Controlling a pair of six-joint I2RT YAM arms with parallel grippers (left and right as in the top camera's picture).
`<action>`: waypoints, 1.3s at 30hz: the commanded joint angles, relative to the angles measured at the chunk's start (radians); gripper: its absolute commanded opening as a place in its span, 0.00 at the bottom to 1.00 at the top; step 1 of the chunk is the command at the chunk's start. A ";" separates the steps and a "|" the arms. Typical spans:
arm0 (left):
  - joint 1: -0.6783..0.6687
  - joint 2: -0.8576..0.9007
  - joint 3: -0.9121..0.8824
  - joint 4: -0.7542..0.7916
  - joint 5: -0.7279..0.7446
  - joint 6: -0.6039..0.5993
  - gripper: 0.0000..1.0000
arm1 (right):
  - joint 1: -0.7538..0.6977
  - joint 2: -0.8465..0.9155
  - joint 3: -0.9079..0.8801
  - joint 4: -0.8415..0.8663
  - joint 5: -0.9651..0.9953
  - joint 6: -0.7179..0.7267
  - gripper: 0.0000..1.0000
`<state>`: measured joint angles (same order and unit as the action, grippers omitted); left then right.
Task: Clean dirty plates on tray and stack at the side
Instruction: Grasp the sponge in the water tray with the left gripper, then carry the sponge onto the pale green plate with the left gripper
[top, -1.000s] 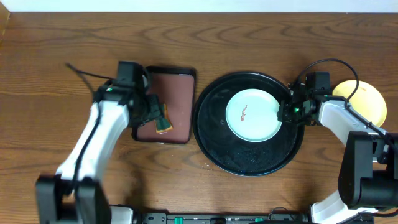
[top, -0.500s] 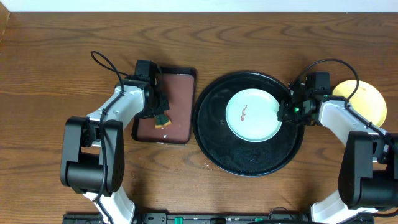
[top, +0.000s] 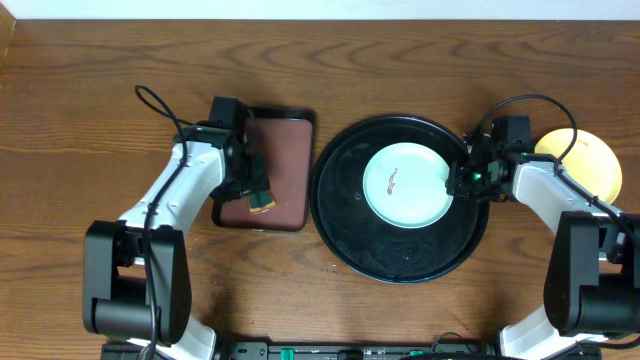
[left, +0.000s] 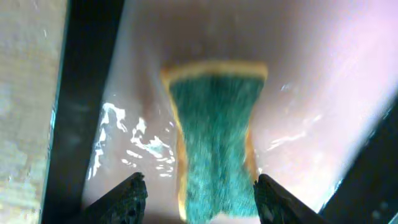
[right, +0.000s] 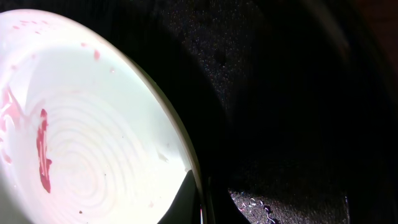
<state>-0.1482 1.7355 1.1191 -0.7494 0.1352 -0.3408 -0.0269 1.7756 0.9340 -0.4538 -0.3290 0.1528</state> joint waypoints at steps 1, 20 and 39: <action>-0.042 0.015 -0.040 0.000 0.014 -0.012 0.57 | 0.009 0.024 -0.008 -0.014 0.033 0.019 0.01; -0.132 0.052 0.023 0.001 -0.090 0.034 0.45 | 0.009 0.023 -0.006 -0.010 0.032 0.038 0.01; -0.088 0.060 -0.080 0.132 -0.056 -0.100 0.26 | 0.009 0.023 -0.006 -0.008 0.025 0.038 0.01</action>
<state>-0.2199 1.7786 1.0668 -0.6197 0.0387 -0.4179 -0.0269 1.7756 0.9340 -0.4538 -0.3298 0.1749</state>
